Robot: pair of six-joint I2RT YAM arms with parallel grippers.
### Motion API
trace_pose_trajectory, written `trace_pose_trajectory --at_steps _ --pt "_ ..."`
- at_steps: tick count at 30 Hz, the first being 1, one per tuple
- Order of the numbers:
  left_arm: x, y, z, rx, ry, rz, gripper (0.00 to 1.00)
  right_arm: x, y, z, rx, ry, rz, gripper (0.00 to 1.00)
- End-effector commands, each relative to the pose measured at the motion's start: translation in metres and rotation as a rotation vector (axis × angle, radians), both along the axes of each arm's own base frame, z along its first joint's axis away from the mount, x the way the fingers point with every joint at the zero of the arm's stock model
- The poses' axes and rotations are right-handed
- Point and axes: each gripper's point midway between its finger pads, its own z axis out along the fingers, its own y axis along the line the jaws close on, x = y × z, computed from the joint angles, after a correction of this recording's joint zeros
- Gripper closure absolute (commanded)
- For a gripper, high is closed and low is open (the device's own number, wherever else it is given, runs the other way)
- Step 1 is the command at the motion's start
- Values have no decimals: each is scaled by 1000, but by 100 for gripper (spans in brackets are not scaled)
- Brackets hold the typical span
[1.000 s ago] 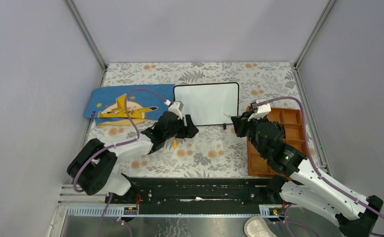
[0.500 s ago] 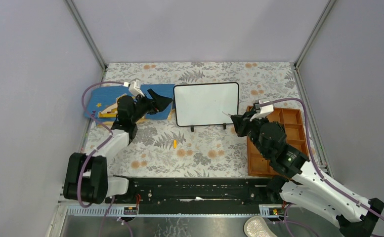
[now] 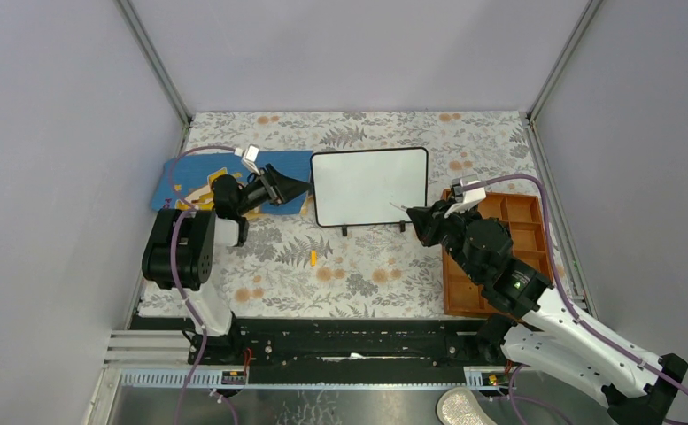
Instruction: Write a sentence on the whiteboard
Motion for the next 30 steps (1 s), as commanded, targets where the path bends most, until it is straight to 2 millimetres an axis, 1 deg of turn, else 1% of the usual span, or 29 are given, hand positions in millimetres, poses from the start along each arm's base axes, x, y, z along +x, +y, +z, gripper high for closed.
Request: trace_pose_trajectory --at_steps 1,5,7,11,13,16,19,22,30 --pt "8 10 19 21 -165 7 19 0 4 34 80 -61 13 100" --pt "7 6 0 42 -157 1 21 3 9 32 75 -54 14 100" --pt "7 6 -6 40 -161 5 22 4 14 33 79 -51 30 100" --pt "9 7 -10 31 -181 16 24 5 29 34 84 -32 78 100" --pt "9 -1 -14 27 -177 -3 25 6 36 34 88 -22 100 100" --pt "9 -4 -21 10 -163 -20 27 6 46 35 96 -12 134 100" --pt "5 -13 -25 -8 -161 -57 30 7 54 37 106 -3 156 100" --pt "1 -22 -32 -3 -153 -87 31 8 57 37 111 1 162 100" --pt "0 -24 -39 -1 -136 -94 34 7 60 33 116 19 172 100"
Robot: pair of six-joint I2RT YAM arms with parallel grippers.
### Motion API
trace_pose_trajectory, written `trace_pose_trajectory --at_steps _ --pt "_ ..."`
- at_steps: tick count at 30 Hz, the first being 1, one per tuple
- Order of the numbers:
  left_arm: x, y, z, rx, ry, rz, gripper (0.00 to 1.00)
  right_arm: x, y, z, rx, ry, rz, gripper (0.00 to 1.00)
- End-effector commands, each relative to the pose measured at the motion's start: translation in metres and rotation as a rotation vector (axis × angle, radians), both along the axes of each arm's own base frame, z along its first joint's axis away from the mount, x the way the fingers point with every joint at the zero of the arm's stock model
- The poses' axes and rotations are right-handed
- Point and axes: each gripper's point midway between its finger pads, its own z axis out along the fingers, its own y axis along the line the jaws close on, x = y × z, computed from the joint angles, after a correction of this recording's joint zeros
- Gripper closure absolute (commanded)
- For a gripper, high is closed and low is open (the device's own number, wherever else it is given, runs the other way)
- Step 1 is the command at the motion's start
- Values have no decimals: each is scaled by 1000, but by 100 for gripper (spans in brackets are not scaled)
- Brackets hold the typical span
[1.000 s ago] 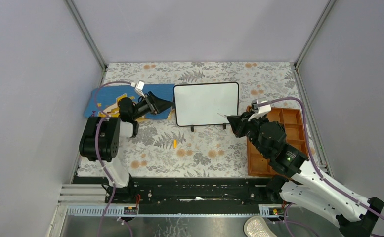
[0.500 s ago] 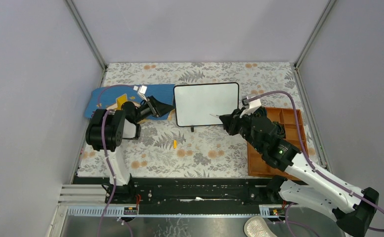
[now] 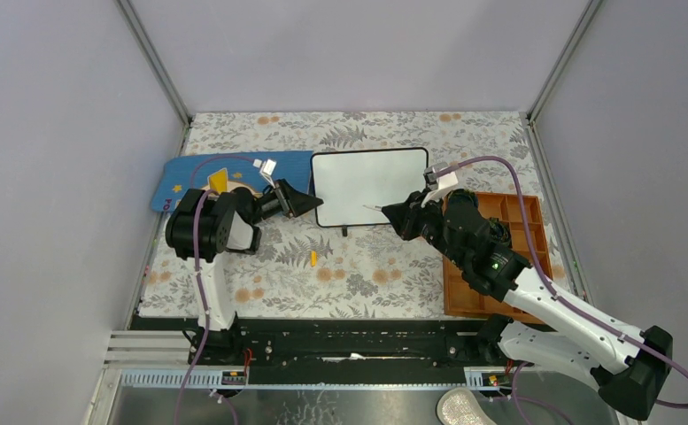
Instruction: Write a sentence on the whiteboard
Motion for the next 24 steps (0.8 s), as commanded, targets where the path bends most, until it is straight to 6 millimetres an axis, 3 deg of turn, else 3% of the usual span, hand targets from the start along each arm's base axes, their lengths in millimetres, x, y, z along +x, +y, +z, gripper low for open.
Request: trace_pose_trajectory --at_steps 1,24 --pt "4 -2 12 -3 -96 -15 35 0 8 33 86 -51 19 100" --pt "3 -4 -4 10 -78 -5 66 23 36 21 -2 -124 -58 100"
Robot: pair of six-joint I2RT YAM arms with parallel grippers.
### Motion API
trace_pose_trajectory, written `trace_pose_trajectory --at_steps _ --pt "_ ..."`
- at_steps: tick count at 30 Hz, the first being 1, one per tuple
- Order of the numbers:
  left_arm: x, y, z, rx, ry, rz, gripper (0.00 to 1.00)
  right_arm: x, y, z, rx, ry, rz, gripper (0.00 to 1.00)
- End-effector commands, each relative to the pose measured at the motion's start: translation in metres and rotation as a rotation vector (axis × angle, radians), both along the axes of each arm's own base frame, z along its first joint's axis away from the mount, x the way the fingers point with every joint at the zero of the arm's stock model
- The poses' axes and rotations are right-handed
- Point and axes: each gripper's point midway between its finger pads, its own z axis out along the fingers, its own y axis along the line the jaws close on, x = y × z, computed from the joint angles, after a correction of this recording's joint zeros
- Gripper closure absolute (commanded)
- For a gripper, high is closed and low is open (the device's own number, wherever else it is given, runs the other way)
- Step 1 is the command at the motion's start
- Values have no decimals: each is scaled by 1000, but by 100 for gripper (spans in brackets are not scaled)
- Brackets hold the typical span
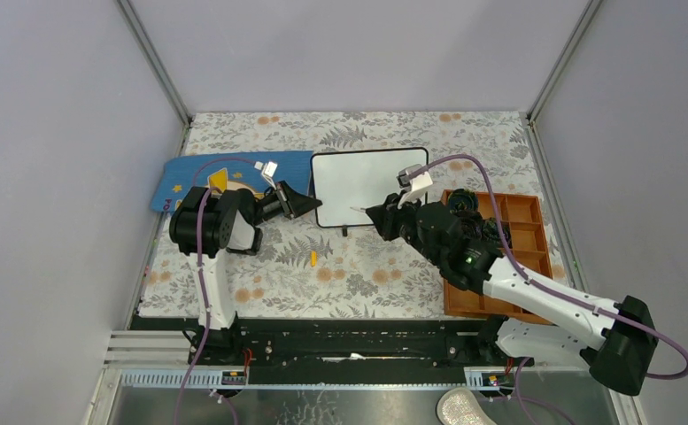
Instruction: Write a sentence on the whiteboard
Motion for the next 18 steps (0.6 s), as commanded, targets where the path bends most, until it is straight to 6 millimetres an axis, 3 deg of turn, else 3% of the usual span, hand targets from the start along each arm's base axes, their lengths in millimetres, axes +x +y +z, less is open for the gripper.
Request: trace_pose_trajectory --at_steps 1,18 --pt "2 -1 6 14 -95 2 66 17 6 43 54 -136 -79 100" --pt "1 0 1 30 -102 17 83 50 28 42 15 -202 -148 100"
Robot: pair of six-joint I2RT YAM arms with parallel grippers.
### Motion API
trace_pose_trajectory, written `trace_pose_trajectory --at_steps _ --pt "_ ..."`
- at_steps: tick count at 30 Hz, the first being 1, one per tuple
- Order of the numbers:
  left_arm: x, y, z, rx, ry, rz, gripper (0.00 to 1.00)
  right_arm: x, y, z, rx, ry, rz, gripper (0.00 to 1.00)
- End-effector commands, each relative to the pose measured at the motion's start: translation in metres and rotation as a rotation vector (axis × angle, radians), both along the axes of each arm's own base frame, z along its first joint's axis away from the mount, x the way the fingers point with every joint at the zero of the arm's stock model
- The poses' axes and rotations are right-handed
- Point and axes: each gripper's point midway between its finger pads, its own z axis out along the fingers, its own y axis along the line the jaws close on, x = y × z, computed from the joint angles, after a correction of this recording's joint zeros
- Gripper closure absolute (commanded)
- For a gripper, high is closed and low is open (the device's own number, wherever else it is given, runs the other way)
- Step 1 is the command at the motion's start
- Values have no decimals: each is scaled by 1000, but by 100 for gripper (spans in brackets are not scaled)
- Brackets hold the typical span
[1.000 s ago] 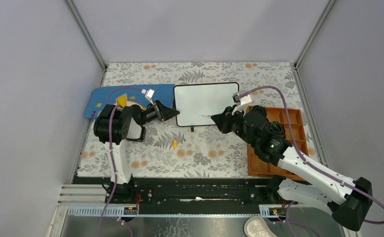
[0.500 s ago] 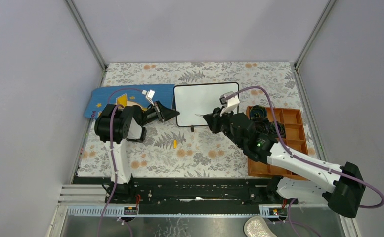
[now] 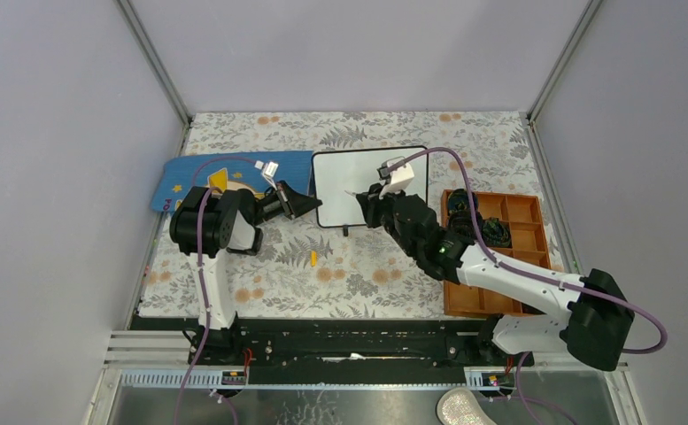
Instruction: Write a sentence on the whiteboard
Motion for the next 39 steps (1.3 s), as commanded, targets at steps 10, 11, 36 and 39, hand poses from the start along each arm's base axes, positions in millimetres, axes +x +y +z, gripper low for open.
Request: trace_pose_trajectory --at_steps 10,11,36,39 --pt "-2 1 -3 19 -57 20 72 12 15 39 52 -118 -5 100" --pt "-2 1 -2 18 -59 18 66 10 14 38 51 -115 -2 100" --pt "-8 -14 5 -3 -56 -47 72 2 26 44 103 -94 64 100" --pt "-8 -14 2 0 -53 -43 76 6 26 41 92 -98 51 100"
